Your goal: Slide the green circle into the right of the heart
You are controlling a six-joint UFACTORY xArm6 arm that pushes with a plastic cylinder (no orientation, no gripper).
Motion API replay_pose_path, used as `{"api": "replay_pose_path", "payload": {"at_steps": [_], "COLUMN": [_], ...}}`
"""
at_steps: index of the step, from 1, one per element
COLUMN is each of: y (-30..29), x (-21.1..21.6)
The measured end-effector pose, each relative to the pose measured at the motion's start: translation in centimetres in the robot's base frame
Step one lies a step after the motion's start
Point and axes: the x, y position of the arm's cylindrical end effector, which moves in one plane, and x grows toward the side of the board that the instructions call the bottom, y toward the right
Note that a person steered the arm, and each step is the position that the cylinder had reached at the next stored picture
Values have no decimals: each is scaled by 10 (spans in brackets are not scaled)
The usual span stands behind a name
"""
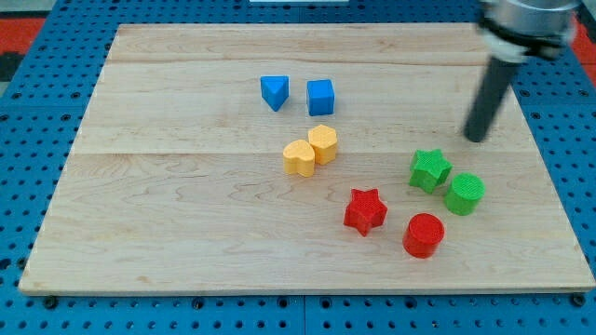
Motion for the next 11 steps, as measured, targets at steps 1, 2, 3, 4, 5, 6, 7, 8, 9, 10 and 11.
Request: {"api": "replay_pose_path", "payload": {"at_steps": [1,2,3,4,5,6,7,8,9,10,11], "y": [54,15,-47,-115,-169,-166,-175,-219,-232,-225,-217], "x": [87,112,96,73,63,74,84,63,25,14,-3]}}
